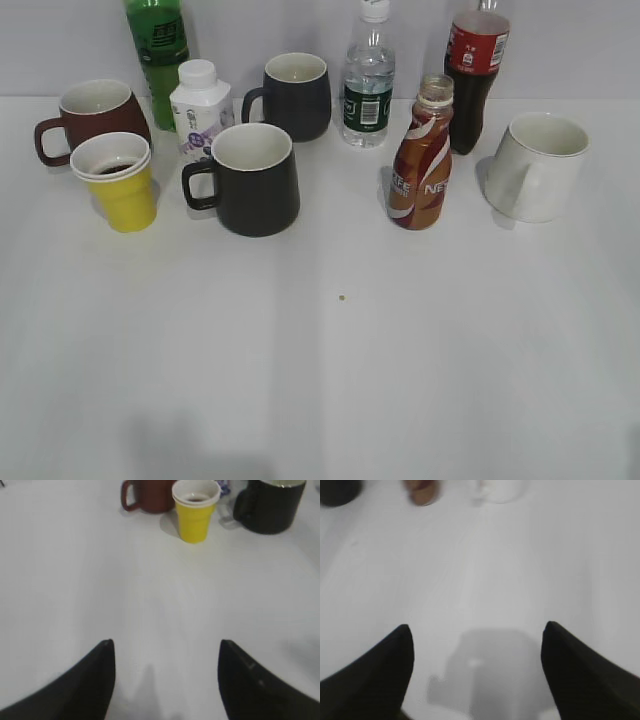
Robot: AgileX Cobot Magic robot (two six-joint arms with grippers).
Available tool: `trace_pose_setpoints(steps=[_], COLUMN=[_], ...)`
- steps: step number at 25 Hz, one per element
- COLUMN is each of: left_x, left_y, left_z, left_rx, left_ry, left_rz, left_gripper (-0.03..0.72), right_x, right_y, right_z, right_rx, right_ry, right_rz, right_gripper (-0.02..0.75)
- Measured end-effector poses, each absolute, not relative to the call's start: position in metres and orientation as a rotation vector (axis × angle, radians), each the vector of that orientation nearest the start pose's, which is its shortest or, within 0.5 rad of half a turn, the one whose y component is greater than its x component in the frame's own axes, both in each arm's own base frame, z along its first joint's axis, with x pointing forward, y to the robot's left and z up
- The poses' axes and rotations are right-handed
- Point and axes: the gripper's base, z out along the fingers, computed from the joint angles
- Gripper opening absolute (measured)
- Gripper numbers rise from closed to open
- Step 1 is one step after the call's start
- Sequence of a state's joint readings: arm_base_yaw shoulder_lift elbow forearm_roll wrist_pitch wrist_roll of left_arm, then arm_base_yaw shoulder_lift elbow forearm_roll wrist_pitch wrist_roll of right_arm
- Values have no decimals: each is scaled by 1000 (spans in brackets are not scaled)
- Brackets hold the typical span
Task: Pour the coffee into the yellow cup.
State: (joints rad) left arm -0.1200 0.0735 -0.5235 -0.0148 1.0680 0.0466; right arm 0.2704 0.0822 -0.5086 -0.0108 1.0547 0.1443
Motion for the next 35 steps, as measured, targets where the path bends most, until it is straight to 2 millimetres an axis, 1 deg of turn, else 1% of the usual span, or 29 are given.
trace_pose_setpoints(steps=[3, 6, 9, 12, 35], left_x=[-3, -9, -9, -9, -9], left_y=[-1, -1, -1, -1, -1], left_z=[283, 283, 283, 283, 282], left_rx=[135, 110, 105, 105, 105], left_ry=[2054, 2022, 2018, 2019, 2021], left_rz=[-41, -27, -24, -24, -24], left_gripper=[493, 493, 493, 493, 492], right_x=[5, 1, -5, -6, -6], right_y=[0, -1, -1, -1, -1], right_z=[280, 280, 281, 281, 281], right_rx=[27, 99, 104, 104, 105], right_ry=[2103, 2070, 2025, 2008, 2006], right_rz=[147, 107, 108, 109, 113], right_gripper=[592, 591, 591, 591, 591])
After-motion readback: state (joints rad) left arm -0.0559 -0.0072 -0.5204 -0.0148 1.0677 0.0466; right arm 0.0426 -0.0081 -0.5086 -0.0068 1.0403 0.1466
